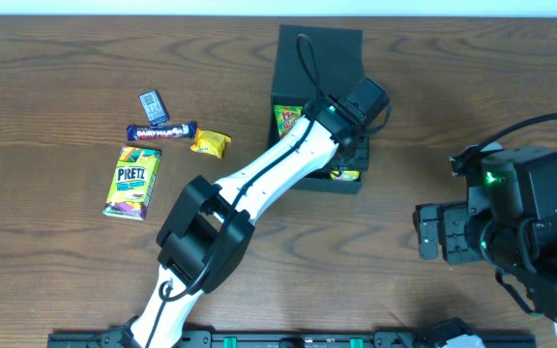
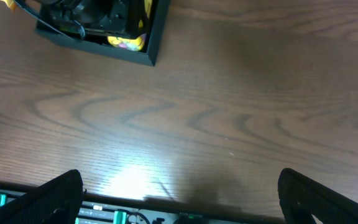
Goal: Pack container
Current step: 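Lower the Mentos tube into the box beside the bag and release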
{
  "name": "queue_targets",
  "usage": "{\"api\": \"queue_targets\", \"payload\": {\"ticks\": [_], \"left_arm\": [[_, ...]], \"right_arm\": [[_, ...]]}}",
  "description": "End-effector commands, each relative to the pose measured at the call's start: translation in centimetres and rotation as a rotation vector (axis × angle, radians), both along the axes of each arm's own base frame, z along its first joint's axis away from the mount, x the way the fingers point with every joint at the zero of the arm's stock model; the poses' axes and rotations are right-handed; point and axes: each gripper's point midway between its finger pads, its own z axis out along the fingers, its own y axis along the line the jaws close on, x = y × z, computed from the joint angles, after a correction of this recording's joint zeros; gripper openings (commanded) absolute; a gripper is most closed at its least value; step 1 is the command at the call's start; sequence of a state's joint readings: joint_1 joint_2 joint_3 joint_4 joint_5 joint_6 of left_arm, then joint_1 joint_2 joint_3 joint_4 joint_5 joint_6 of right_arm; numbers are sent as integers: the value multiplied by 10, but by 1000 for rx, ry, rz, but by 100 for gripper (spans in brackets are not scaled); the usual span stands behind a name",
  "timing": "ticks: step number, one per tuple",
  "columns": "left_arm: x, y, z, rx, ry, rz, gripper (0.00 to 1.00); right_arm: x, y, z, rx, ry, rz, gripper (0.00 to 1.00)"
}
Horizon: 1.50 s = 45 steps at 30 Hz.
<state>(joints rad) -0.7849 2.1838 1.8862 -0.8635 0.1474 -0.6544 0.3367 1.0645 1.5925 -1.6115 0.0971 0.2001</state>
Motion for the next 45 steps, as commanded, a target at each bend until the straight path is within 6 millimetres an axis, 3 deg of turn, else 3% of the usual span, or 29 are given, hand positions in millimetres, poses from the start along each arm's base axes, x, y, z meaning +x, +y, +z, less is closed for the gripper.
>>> {"api": "queue_targets", "payload": {"ticks": [1, 10, 11, 12, 13, 17, 31, 33, 34, 36, 37, 45], "left_arm": [[5, -6, 1, -27, -15, 7, 6], [6, -7, 2, -31, -19, 6, 11], [6, -7, 2, -31, -19, 6, 18], [6, -7, 2, -30, -19, 6, 38], [6, -7, 2, -30, -20, 5, 48], [7, -6, 2, -25, -25, 5, 65], [12, -1, 2, -2, -54, -23, 70], [13, -1, 2, 6, -64, -48, 70], [13, -1, 2, 7, -67, -55, 64], [14, 0, 2, 6, -70, -58, 21], [15, 1, 2, 7, -69, -55, 6], [14, 3, 2, -16, -38, -82, 6]], "right_arm": [[0, -2, 3, -4, -10, 4, 99], [0, -2, 3, -3, -10, 4, 99], [0, -2, 3, -3, -10, 4, 99], [0, -2, 3, -3, -10, 4, 99], [0, -2, 3, -4, -10, 4, 99], [0, -2, 3, -4, -10, 4, 99], [0, -2, 3, -4, -10, 4, 99], [0, -2, 3, -4, -10, 4, 99], [0, -2, 3, -3, -10, 4, 99], [0, -2, 3, -4, -10, 4, 99], [0, -2, 3, -4, -10, 4, 99], [0, -2, 3, -3, -10, 4, 99]]}}
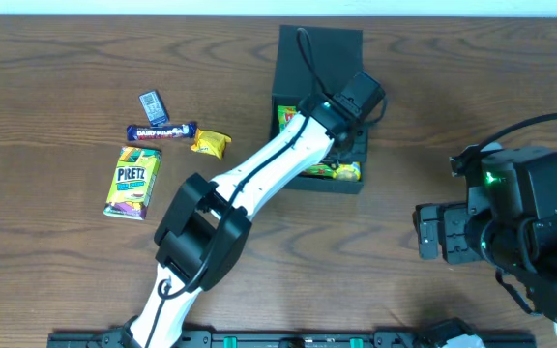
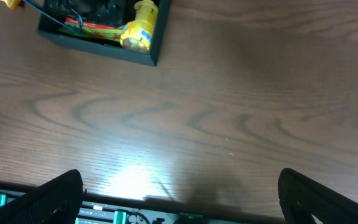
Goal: Pack container
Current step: 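Lower the Mentos tube into the box beside the bag and release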
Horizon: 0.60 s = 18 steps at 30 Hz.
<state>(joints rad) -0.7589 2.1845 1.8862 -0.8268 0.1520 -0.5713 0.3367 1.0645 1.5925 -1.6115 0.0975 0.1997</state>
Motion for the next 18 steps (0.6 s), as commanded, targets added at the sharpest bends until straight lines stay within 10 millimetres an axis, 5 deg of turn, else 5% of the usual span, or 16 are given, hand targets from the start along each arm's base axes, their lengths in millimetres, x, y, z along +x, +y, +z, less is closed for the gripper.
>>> {"api": "queue_targets", "payload": {"ticks": [1, 18], "left_arm": [[-3, 0, -1, -2, 14, -44, 6], [-36, -8, -16, -22, 95, -203, 6]], "right_arm": [[0, -2, 3, -3, -10, 4, 99], [0, -2, 3, -3, -10, 4, 99]]}}
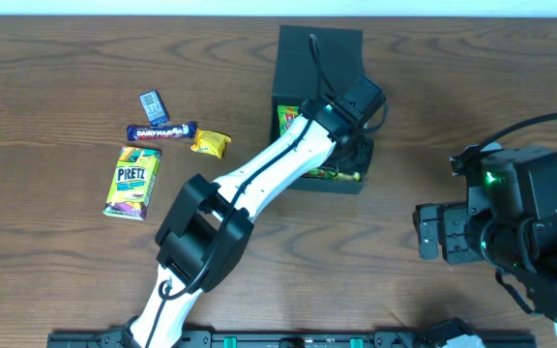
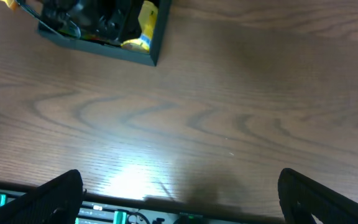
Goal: Pack container
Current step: 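Lower the Mentos tube into the box beside the bag and release, then move left gripper to the small yellow wrapped candy and grasp it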
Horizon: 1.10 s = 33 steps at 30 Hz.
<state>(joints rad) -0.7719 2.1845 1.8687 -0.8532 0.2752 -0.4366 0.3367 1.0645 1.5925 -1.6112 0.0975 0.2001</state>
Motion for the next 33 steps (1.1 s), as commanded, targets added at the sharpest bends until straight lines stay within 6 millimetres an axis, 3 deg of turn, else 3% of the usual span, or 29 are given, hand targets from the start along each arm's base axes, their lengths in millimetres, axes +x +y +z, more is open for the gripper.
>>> {"api": "queue_targets", "payload": {"ticks": [1, 14, 19, 22, 24, 28, 33], "left_arm": [[-9, 5, -14, 19, 30, -25, 6], [-3, 8, -16, 21, 15, -14, 6], [33, 26, 7, 8, -55, 71, 6], [64, 50, 24, 19, -121, 171, 6], [77, 68, 25, 32, -129, 214, 6], [87, 82, 18, 44, -122, 240, 6], [89, 81, 6, 54, -110, 238, 6]], "right_arm": [[0, -2, 3, -3, -10, 4, 99], [0, -2, 3, -3, -10, 4, 99], [0, -2, 3, -3, -10, 4, 99], [0, -2, 3, -3, -10, 4, 99], [0, -2, 3, -3, -10, 4, 99], [0, -2, 3, -3, -10, 4, 99], [0, -2, 3, -3, -10, 4, 99]]}}
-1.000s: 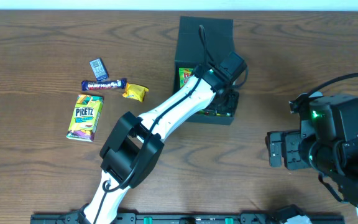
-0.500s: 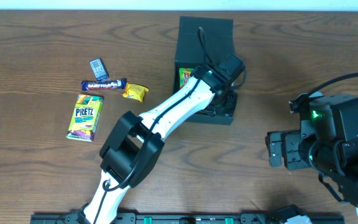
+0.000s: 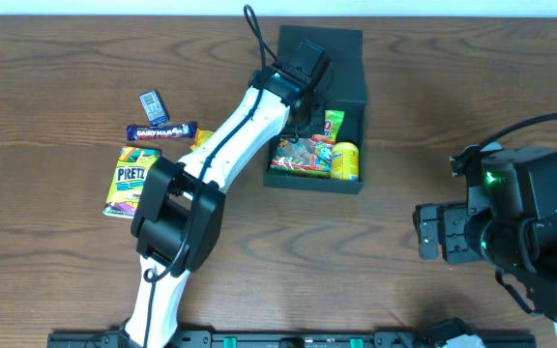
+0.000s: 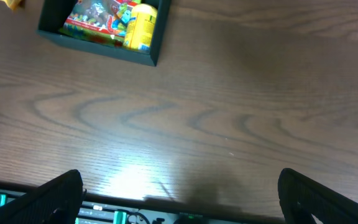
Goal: Pack container
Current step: 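Move left gripper to the small yellow wrapped candy and grasp it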
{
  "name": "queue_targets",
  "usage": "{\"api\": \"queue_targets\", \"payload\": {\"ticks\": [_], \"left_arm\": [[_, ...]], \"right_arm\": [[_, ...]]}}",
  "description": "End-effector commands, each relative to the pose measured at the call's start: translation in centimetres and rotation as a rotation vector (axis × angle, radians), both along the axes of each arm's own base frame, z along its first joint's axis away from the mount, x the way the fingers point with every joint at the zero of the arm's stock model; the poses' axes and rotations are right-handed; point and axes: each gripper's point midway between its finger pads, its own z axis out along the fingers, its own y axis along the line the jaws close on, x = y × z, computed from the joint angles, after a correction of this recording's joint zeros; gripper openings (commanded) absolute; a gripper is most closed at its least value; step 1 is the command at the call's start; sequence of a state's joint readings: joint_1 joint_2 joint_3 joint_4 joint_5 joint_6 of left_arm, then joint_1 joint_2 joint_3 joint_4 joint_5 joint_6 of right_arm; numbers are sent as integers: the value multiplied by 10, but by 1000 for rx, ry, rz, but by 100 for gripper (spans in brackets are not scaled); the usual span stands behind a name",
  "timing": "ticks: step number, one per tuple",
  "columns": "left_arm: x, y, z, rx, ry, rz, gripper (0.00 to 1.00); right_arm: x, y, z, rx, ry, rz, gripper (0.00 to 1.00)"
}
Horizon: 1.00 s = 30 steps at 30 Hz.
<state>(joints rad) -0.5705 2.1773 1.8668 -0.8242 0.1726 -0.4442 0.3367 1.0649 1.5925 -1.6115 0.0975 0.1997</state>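
The black container stands open at the table's back middle, also seen in the right wrist view. Inside lie a red-green snack packet, a yellow tube-shaped snack and a green-yellow packet. My left gripper hangs over the container's rear left part; its fingers are dark against the box, so their state is unclear. My right gripper stands open over bare wood at the right, far from the box.
Left of the container lie a Pretz box, a Dairy Milk bar, a small dark packet and a yellow candy half behind my left arm. The table's front rail runs below the right gripper.
My left gripper was low over the container's front right corner, covering the snacks. It now sits at the rear left, and the packed snacks lie in plain view. The right arm is unchanged.
First my left gripper was down in the container's front right part. Then it stood slightly back, with a packet and a yellow snack showing. It was down there again afterwards, and now it has moved to the rear left, leaving the snacks inside.
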Motion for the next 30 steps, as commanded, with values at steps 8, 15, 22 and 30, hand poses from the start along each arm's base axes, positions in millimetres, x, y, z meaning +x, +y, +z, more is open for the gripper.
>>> {"api": "queue_targets", "payload": {"ticks": [8, 15, 22, 30], "left_arm": [[2, -8, -38, 53, 22, -32, 6], [13, 9, -62, 166, -10, 2, 6], [15, 21, -70, 242, -26, -4, 6], [19, 31, -69, 305, -52, 10, 5]], "right_arm": [[0, -2, 3, -3, -10, 4, 99], [0, -2, 3, -3, -10, 4, 99], [0, -2, 3, -3, -10, 4, 99], [0, -2, 3, -3, -10, 4, 99]]}}
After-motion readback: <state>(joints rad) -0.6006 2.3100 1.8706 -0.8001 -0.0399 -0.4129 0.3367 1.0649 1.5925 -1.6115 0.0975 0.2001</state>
